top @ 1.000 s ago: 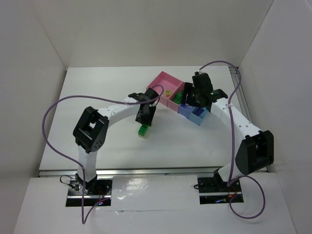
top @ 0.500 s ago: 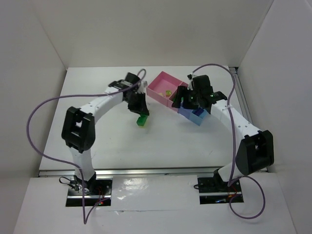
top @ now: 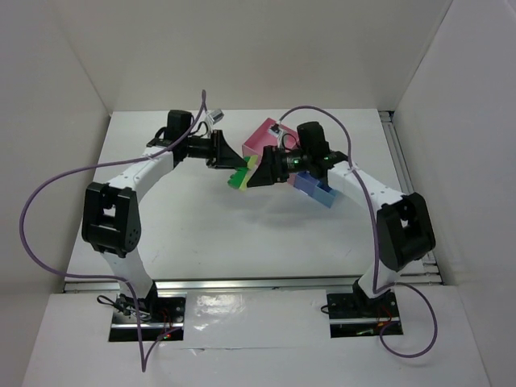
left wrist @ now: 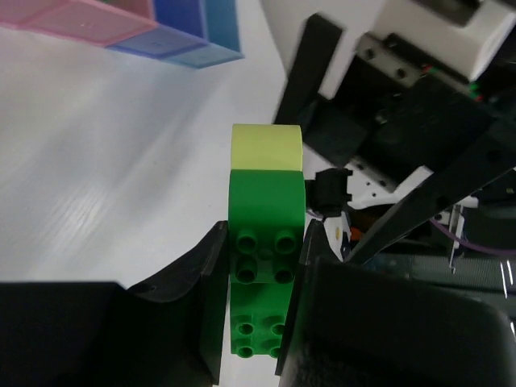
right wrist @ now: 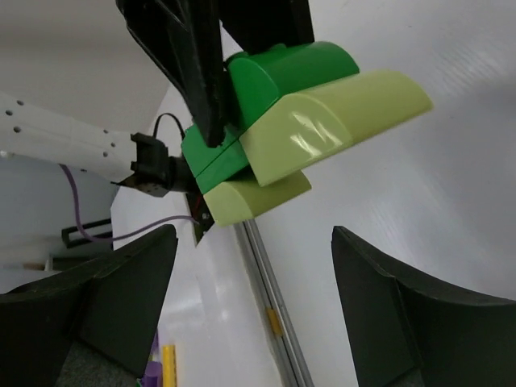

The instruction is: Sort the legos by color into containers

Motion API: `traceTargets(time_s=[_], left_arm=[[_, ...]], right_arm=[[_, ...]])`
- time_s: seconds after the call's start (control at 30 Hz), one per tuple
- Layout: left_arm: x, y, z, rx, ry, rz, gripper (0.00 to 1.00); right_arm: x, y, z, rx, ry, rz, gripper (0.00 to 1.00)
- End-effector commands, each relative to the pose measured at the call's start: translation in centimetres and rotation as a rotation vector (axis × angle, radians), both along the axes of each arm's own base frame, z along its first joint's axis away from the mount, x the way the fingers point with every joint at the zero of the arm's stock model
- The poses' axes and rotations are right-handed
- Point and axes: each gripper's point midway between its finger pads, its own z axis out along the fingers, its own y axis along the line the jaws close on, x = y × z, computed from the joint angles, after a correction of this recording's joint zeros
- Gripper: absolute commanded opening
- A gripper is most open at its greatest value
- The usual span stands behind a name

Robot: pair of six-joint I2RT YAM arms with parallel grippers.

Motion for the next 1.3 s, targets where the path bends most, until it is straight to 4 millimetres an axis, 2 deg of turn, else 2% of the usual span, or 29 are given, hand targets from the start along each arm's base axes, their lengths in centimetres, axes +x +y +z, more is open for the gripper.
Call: traceTargets(time_s=[0.0,0.07,0.1,0.2,0.33,0.47,0.5,0.63,0.73,0.77,0.8,0.83,0.87,0.9,0.97,1.0,1.1,1.27], left_arm=[[-0.7,-0.3,5.3,-0.150,-0.137,-0.102,0.00],[-0.3,-0.1,5.0,-0.154,-0.114,-0.087,0.00],[-0.3,-0.1,5.4,-0.166,-0.125,-0.093,0.00],[-0.5,-0.1,5.2,-0.170,-0.124,-0.102,0.00],[-0.6,-0.1,5.4,-0.172,-0.130,-0.112,0.00],[-0.7,-0.1,4.9,-0.170,-0.119,-0.111,0.00],[-0.8,-0.1,4.5,-0.170,-0.100,-0.108,0.00],[-0.8,-0.1,4.5,-0.170,-0.100,-0.108,0.00],[-0.3,0.2,4.3,-0.164,-0.090,-0.090,0.00],[-0.3,0.2,4.3,-0.164,-0.090,-0.090,0.00],[-0.3,0.2,4.2,-0.163,-0.099,-0.092,0.00],[-0.1,0.2,4.2,-0.159,-0.100,-0.082,0.00],[0.1,0.6,4.2,-0.158,-0.101,-0.073,0.00],[0.2,0.6,4.0,-0.152,-0.091,-0.063,0.00],[0.6,1.4,3.6,-0.145,-0.071,-0.024,0.00],[1.1,1.9,4.2,-0.147,-0.092,0.002,0.00],[1.1,1.9,4.1,-0.154,-0.086,0.006,0.00],[2.0,2.2,4.2,-0.148,-0.090,0.036,0.00]], right_arm=[[0.3,2.1,2.6,0.097,-0.072,0.085,0.85],[0.7,2.7,2.9,0.113,-0.084,0.075,0.85],[1.1,2.9,2.2,0.106,-0.069,0.074,0.85],[1.6,3.2,2.0,0.112,-0.066,0.071,0.81],[2.1,3.7,3.5,0.172,-0.089,0.064,0.68],[2.2,4.1,3.4,0.213,-0.070,0.073,0.48],[2.0,4.0,3.5,0.216,-0.058,0.079,0.40],[1.7,4.0,3.2,0.221,-0.050,0.086,0.36],[1.7,3.9,3.9,0.226,-0.069,0.076,0.26],[1.7,3.8,3.3,0.213,-0.051,0.061,0.24],[2.0,3.7,3.5,0.207,-0.056,0.036,0.22],[1.9,3.6,2.8,0.195,-0.036,0.024,0.22],[2.1,3.1,2.9,0.188,-0.044,0.003,0.20],[3.0,2.4,2.0,0.153,-0.028,-0.052,0.19],[3.2,1.5,1.8,0.134,-0.033,-0.100,0.19],[3.4,0.9,0.4,0.108,-0.003,-0.136,0.19],[3.5,0.2,0.5,0.108,0.004,-0.163,0.17],[5.7,-1.1,-0.1,0.008,-0.032,-0.283,0.17]])
